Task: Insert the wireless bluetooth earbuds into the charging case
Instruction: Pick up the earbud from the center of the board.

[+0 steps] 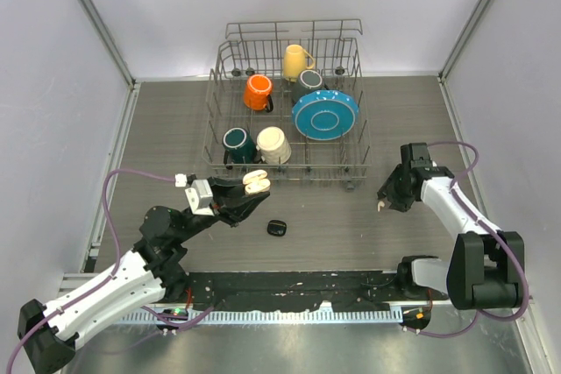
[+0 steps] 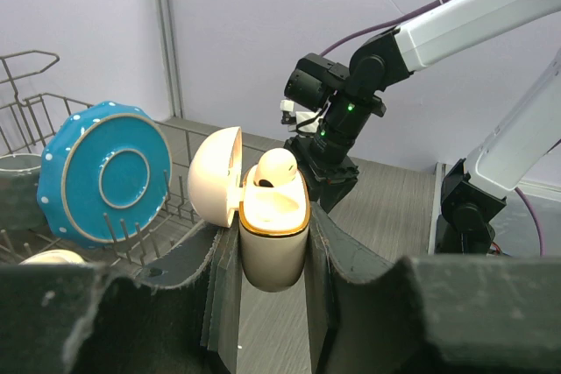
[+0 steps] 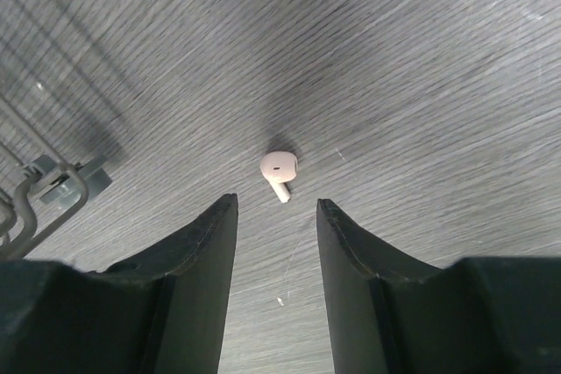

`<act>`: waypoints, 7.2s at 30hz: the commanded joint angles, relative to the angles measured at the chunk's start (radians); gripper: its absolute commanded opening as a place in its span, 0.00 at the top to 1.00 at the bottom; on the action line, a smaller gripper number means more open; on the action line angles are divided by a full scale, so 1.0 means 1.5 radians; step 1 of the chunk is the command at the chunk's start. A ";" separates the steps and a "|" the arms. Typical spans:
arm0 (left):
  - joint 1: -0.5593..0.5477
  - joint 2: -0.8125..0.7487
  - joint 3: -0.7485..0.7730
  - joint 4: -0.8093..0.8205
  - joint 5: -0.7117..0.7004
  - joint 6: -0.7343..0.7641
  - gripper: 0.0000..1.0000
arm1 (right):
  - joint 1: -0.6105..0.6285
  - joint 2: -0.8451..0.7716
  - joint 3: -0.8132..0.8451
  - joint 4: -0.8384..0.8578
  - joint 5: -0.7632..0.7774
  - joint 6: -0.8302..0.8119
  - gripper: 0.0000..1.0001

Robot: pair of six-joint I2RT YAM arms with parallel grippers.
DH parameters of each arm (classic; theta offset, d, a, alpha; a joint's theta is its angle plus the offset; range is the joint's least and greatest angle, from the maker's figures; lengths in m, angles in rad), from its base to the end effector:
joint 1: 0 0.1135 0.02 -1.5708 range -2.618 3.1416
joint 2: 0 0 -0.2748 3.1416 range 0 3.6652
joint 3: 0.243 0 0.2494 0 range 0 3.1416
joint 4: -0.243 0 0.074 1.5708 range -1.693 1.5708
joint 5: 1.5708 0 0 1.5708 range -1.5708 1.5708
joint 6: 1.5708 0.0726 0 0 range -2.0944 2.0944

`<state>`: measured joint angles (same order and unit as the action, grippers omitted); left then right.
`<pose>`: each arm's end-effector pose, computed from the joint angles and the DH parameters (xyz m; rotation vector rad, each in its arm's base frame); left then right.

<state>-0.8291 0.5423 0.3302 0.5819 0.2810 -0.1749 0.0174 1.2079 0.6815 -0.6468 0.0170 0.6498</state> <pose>0.0986 -0.1374 0.3150 0.6497 1.1069 -1.0390 0.2187 0.0026 0.1655 0.8615 2.6179 0.1597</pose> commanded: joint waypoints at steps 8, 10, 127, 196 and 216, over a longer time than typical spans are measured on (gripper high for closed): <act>0.002 0.001 0.000 0.021 -0.009 0.008 1.00 | -0.002 0.033 0.003 0.061 0.028 -0.025 0.57; 0.002 -0.001 0.000 0.021 -0.011 0.008 1.00 | -0.002 0.038 0.006 0.065 0.028 -0.023 0.58; 0.002 0.017 -0.008 0.017 -0.029 0.004 1.00 | -0.001 0.014 -0.095 0.108 0.061 0.057 0.55; 0.002 -0.001 -0.017 0.009 -0.033 -0.006 1.00 | 0.026 0.004 -0.091 0.088 0.015 0.022 0.62; 0.003 -0.005 -0.022 0.012 -0.033 -0.012 1.00 | 0.035 0.005 -0.096 0.094 0.020 0.025 0.66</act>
<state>-0.8291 0.5449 0.3004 0.5636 0.2356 -0.1833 0.0639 1.1900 0.5404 -0.4934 0.0425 0.6880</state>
